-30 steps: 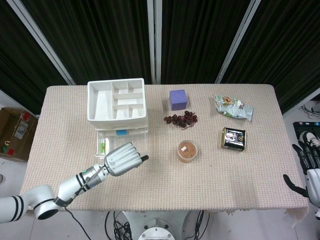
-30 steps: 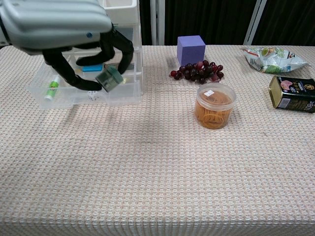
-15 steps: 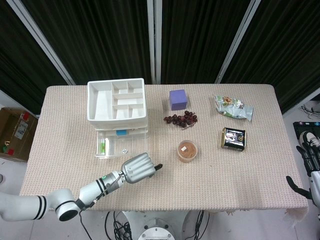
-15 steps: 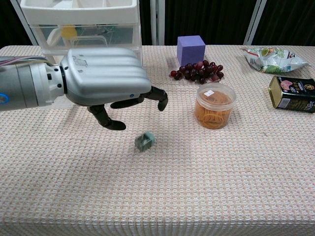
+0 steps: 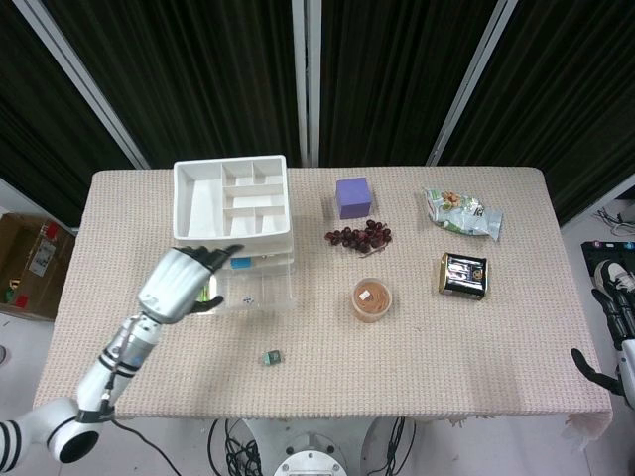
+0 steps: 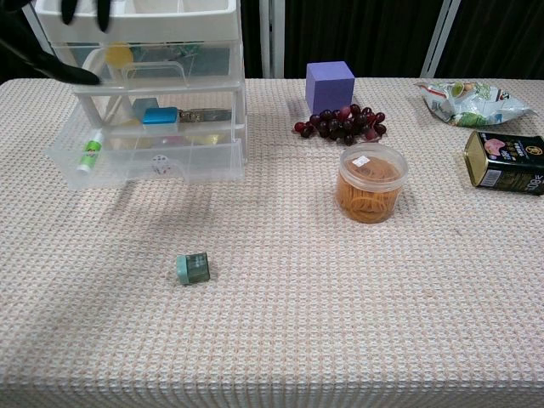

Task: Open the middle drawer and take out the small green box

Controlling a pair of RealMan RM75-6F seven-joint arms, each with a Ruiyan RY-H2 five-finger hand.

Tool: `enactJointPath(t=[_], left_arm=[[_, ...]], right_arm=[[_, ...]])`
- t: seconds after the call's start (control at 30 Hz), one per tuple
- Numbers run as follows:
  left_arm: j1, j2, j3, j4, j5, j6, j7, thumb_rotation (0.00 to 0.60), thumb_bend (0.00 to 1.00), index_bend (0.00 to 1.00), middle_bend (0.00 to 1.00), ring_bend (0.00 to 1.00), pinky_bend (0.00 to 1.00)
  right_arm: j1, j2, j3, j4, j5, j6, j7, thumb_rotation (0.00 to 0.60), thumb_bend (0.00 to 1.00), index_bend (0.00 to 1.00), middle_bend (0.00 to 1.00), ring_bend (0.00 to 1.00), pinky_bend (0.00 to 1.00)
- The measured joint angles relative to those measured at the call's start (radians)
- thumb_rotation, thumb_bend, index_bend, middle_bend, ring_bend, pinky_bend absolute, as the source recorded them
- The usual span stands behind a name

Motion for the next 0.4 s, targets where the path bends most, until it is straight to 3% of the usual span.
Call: enactJointPath(t=[0.13, 0.27, 0.4], left_arm=[[0.127, 0.078, -0.001, 0.07, -0.122, 0.05, -0.16, 0.6, 0.03, 0.21, 0.27, 0.29, 0.29], [0.243, 0.125, 0.032, 0.166, -0.188, 0.06, -0.284, 0.6, 0.03, 0.2, 0.26, 0.28, 0.28], [0.326, 0.125, 0.074, 0.207, -0.189, 0.091, -0.359, 0.6, 0.03, 0.19, 0.26, 0.28, 0.28]], right_arm=[[0.0, -0.005, -0.004, 0.013, -0.011, 0.006, 0.013, 0.6, 0.2, 0.0, 0.02, 0.0, 0.0], [-0.004, -0.014, -0.009, 0.016, -0.019, 0.015, 0.016, 0.6, 0.2, 0.0, 0.02, 0.0, 0.0], [-0.006, -0.025, -0.015, 0.016, -0.028, 0.018, 0.01, 0.6, 0.21, 0.0, 0.02, 0.0, 0.0]])
